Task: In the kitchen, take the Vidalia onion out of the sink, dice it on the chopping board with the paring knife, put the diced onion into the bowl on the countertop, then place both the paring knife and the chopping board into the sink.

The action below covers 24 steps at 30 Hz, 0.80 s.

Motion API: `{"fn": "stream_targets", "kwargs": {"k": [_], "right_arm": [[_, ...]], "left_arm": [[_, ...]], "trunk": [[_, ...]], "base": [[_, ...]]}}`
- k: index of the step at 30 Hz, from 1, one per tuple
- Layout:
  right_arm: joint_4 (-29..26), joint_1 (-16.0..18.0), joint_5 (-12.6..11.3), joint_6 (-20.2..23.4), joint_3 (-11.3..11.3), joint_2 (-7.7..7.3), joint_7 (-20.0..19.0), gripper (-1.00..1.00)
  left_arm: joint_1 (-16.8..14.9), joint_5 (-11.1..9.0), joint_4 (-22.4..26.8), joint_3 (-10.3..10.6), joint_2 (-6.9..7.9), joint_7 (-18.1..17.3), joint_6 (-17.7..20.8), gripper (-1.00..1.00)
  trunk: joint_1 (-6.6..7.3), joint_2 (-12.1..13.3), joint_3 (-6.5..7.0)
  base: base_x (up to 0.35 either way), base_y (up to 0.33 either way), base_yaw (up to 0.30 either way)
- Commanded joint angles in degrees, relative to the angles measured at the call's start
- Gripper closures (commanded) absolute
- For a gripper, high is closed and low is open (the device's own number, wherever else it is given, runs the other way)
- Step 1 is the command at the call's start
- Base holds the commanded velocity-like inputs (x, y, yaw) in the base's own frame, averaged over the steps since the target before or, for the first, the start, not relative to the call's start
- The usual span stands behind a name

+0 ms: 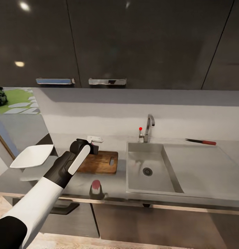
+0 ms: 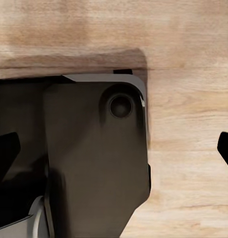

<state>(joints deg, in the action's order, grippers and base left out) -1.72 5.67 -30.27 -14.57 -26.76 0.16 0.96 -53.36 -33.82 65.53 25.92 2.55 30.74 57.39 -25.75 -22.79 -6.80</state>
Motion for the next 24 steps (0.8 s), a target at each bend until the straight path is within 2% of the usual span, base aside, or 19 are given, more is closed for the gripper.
{"fn": "stream_targets", "kwargs": {"k": [1,9,15,24], "right_arm": [[0.0,0.0,-0.5,-0.2,-0.5,0.02,0.1,-1.00],[0.0,0.0,-0.5,-0.2,-0.5,0.03,0.1,-1.00],[0.0,0.0,-0.2,0.1,-0.5,0.07,0.0,-1.00],[-0.2,0.0,0.0,-0.2,-0.6,0.02,-0.1,-1.00]], "left_arm": [[-0.1,-0.6,-0.2,0.2,0.04,0.6,0.1,1.00],[-0.1,-0.6,-1.7,0.2,-0.17,0.5,0.0,1.00],[-0.1,-0.6,-1.8,0.2,-1.89,0.5,0.0,1.00],[-0.1,-0.6,-1.9,0.2,-2.69,0.6,0.0,1.00]], "trunk": [[-0.03,-0.1,-0.19],[-0.03,-0.1,-0.74],[-0.03,-0.1,-1.01],[-0.03,-0.1,-1.02]], "base": [[0.002,0.000,0.000],[0.000,0.000,0.000],[0.000,0.000,0.000],[0.000,0.000,0.000]]}}
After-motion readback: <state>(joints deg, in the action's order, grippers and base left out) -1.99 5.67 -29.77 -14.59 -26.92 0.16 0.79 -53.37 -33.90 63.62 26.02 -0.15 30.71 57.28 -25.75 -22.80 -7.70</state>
